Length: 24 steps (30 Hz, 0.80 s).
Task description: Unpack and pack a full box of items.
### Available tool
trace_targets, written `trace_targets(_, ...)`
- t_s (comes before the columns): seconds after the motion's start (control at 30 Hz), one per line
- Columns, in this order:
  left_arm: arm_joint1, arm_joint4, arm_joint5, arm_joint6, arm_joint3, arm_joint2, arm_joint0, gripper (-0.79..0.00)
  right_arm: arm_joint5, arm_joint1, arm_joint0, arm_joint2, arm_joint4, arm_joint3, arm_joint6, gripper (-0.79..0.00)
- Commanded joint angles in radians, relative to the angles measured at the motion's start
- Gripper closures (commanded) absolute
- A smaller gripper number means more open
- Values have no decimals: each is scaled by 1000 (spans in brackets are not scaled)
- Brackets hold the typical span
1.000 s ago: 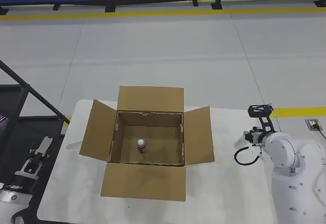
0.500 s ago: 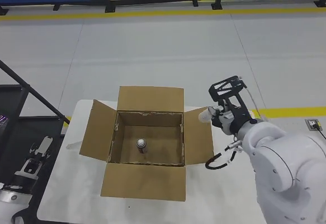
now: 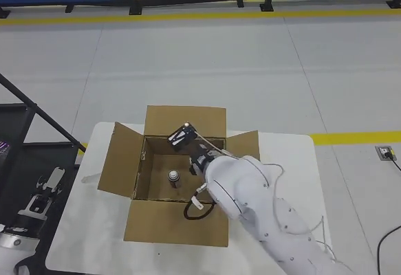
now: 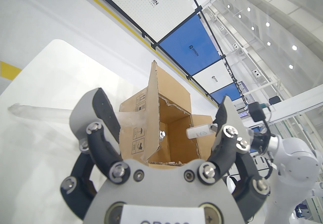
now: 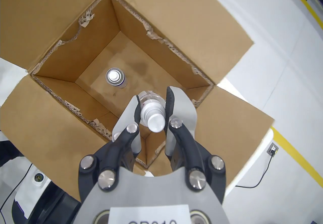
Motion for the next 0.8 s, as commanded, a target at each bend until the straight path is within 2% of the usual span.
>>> trace_targets(0.0,0,0,0,0,0,0,0,-785,17,-14,12,-27,28,100,-51,0)
trace_targets(0.23,0,0,0,0,0,0,0,-785,92,-57,54,-99,24,335,-207,0)
trace_targets(0.4,0,0,0,0,0,0,0,-785,105,-79,81,-107,36,447,-251,-6)
trace_targets(0.5,0,0,0,0,0,0,0,-785,115,-89,86,-117,22,493,-266,-145)
trace_targets(0.53,0,0,0,0,0,0,0,-785,113,-92,88,-117,27,505,-267,-265)
trace_targets(0.57,0,0,0,0,0,0,0,-785,108,-95,90,-113,38,514,-266,-342)
trace_targets(0.63,0,0,0,0,0,0,0,-785,102,-98,94,-106,43,530,-271,-388)
trace_targets(0.7,0,0,0,0,0,0,0,-785,95,-99,94,-95,51,534,-270,-536)
trace_targets(0.77,0,0,0,0,0,0,0,-785,89,-99,91,-83,53,533,-268,-588)
